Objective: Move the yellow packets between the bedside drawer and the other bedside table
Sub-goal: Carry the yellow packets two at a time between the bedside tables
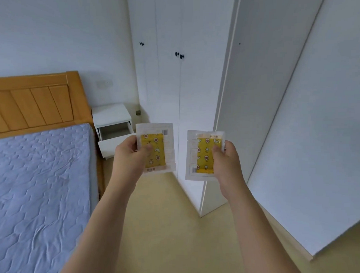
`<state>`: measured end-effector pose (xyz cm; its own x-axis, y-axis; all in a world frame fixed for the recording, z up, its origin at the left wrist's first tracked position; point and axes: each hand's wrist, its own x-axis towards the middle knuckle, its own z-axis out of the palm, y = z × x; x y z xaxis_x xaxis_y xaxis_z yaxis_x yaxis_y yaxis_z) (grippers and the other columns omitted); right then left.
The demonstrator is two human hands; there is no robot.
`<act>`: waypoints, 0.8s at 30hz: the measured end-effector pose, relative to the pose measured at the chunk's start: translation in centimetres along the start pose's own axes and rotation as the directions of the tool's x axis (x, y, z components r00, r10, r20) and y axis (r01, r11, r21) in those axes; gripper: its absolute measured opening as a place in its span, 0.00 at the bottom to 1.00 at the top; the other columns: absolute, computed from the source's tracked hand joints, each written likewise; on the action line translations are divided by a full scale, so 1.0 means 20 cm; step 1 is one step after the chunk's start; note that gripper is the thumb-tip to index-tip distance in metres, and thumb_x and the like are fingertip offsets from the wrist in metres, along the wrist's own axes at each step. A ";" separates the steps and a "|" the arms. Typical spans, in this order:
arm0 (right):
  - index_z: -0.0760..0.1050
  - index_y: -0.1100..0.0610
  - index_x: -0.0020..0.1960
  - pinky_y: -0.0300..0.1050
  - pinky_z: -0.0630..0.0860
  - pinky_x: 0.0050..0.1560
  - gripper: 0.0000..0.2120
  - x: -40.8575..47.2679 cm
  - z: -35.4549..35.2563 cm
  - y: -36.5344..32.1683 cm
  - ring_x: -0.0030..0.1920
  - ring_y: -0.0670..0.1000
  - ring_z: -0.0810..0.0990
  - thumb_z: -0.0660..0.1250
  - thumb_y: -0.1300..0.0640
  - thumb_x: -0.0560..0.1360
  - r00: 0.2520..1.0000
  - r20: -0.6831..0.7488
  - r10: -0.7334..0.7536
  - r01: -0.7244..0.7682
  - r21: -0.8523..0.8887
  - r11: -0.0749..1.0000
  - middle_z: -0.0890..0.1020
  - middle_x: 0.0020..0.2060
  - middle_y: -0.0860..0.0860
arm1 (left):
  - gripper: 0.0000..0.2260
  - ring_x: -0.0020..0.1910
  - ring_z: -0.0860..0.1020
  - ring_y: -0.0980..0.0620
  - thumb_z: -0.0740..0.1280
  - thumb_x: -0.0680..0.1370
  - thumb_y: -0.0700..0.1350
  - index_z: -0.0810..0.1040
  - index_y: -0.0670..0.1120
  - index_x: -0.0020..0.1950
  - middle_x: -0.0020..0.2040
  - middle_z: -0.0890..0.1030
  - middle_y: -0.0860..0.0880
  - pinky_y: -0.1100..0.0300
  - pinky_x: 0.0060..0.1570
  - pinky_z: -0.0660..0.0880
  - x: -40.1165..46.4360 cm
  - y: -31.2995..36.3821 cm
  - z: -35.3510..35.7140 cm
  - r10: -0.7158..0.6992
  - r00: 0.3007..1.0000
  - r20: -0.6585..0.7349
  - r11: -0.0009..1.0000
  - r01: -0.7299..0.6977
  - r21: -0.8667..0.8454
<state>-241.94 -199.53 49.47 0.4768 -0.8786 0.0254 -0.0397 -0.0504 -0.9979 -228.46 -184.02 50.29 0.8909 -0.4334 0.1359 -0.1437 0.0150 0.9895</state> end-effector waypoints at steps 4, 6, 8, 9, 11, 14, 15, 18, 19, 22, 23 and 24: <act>0.72 0.54 0.51 0.50 0.78 0.44 0.06 0.60 0.25 0.02 0.42 0.51 0.80 0.57 0.57 0.80 0.994 0.105 -0.011 0.007 0.040 0.999 0.81 0.45 0.52 | 0.06 0.48 0.84 0.50 0.67 0.79 0.40 0.78 0.52 0.52 0.50 0.84 0.51 0.51 0.46 0.82 0.51 -0.11 0.15 -0.014 0.998 -0.063 0.998 0.018 0.065; 0.72 0.54 0.53 0.44 0.76 0.38 0.06 0.88 0.39 -0.03 0.41 0.50 0.79 0.56 0.57 0.81 0.989 0.147 -0.005 -0.004 0.061 0.998 0.80 0.43 0.50 | 0.06 0.48 0.84 0.50 0.68 0.79 0.40 0.77 0.52 0.52 0.51 0.84 0.50 0.53 0.44 0.82 0.77 -0.09 0.18 -0.029 0.994 -0.110 0.995 0.039 0.092; 0.71 0.54 0.53 0.42 0.74 0.37 0.06 1.12 0.57 -0.08 0.40 0.48 0.79 0.56 0.58 0.81 0.982 0.187 -0.005 -0.011 0.084 0.996 0.80 0.44 0.50 | 0.07 0.47 0.84 0.51 0.68 0.79 0.39 0.77 0.51 0.52 0.50 0.84 0.50 0.54 0.43 0.81 1.03 -0.06 0.18 -0.015 0.985 -0.171 0.996 0.029 0.079; 0.71 0.54 0.53 0.43 0.75 0.38 0.06 1.23 0.67 -0.10 0.40 0.48 0.79 0.56 0.58 0.81 0.976 0.216 -0.001 -0.018 0.089 0.996 0.80 0.45 0.50 | 0.07 0.47 0.84 0.52 0.68 0.79 0.39 0.77 0.51 0.52 0.50 0.84 0.50 0.54 0.43 0.81 1.15 -0.05 0.16 -0.008 0.978 -0.210 0.997 0.024 0.077; 0.72 0.54 0.53 0.43 0.76 0.39 0.07 1.41 0.89 -0.12 0.41 0.48 0.79 0.56 0.58 0.81 0.962 0.272 0.016 -0.043 0.094 0.995 0.80 0.46 0.50 | 0.07 0.47 0.84 0.52 0.68 0.78 0.39 0.76 0.49 0.54 0.50 0.84 0.50 0.54 0.45 0.81 1.38 -0.06 0.12 -0.004 0.961 -0.275 0.996 0.027 0.079; 0.71 0.54 0.53 0.41 0.75 0.37 0.08 1.67 1.22 -0.10 0.39 0.48 0.79 0.55 0.60 0.80 0.942 0.331 0.049 -0.086 0.097 0.992 0.80 0.44 0.50 | 0.07 0.46 0.84 0.53 0.68 0.78 0.39 0.77 0.50 0.52 0.49 0.84 0.51 0.52 0.46 0.81 1.72 -0.16 0.03 -0.038 0.946 -0.323 0.992 0.075 0.103; 0.71 0.54 0.53 0.41 0.75 0.36 0.08 1.77 1.34 -0.08 0.39 0.48 0.79 0.55 0.61 0.79 0.938 0.343 0.060 -0.099 0.099 0.990 0.80 0.43 0.50 | 0.07 0.45 0.84 0.53 0.68 0.78 0.39 0.77 0.50 0.51 0.49 0.84 0.51 0.52 0.46 0.81 1.84 -0.21 0.00 -0.060 0.940 -0.337 0.989 0.101 0.105; 0.72 0.56 0.54 0.42 0.75 0.36 0.09 2.08 1.70 0.00 0.38 0.49 0.78 0.54 0.62 0.78 0.926 0.367 0.084 -0.128 0.096 0.987 0.79 0.43 0.51 | 0.07 0.45 0.84 0.51 0.67 0.79 0.38 0.77 0.51 0.49 0.49 0.84 0.50 0.51 0.46 0.81 2.24 -0.38 -0.11 -0.123 0.912 -0.392 0.983 0.166 0.077; 0.72 0.56 0.55 0.43 0.75 0.37 0.10 2.19 1.83 0.02 0.38 0.49 0.78 0.54 0.62 0.78 0.922 0.376 0.094 -0.135 0.084 0.987 0.79 0.43 0.52 | 0.07 0.46 0.84 0.50 0.66 0.79 0.38 0.78 0.50 0.50 0.49 0.84 0.49 0.51 0.47 0.81 2.38 -0.44 -0.16 -0.139 0.902 -0.409 0.982 0.180 0.063; 0.71 0.54 0.56 0.43 0.75 0.38 0.10 2.51 2.22 0.05 0.40 0.49 0.78 0.55 0.60 0.78 0.901 0.412 0.137 -0.160 0.022 0.987 0.80 0.46 0.52 | 0.07 0.48 0.83 0.49 0.66 0.79 0.37 0.78 0.47 0.55 0.51 0.84 0.48 0.50 0.48 0.81 2.83 -0.54 -0.30 -0.177 0.885 -0.430 0.978 0.208 0.026; 0.71 0.53 0.56 0.44 0.75 0.38 0.09 2.61 2.35 0.04 0.40 0.50 0.78 0.56 0.60 0.78 0.892 0.425 0.156 -0.169 -0.007 0.986 0.80 0.46 0.52 | 0.08 0.48 0.83 0.48 0.66 0.79 0.37 0.77 0.47 0.57 0.51 0.84 0.48 0.49 0.49 0.81 3.00 -0.56 -0.36 -0.193 0.877 -0.441 0.976 0.219 0.008; 0.71 0.53 0.57 0.44 0.75 0.39 0.10 2.70 2.46 0.02 0.41 0.50 0.79 0.58 0.59 0.77 0.883 0.438 0.170 -0.171 -0.036 0.985 0.80 0.47 0.52 | 0.09 0.48 0.83 0.48 0.66 0.79 0.38 0.76 0.47 0.58 0.52 0.84 0.48 0.48 0.50 0.81 3.14 -0.57 -0.40 -0.202 0.869 -0.451 0.975 0.223 -0.008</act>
<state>-173.00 -223.70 47.55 0.7987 -0.5764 -0.1727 -0.1525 0.0837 -0.9848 -167.48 -204.15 47.86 0.9978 0.0270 -0.0598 0.0617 -0.0750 0.9953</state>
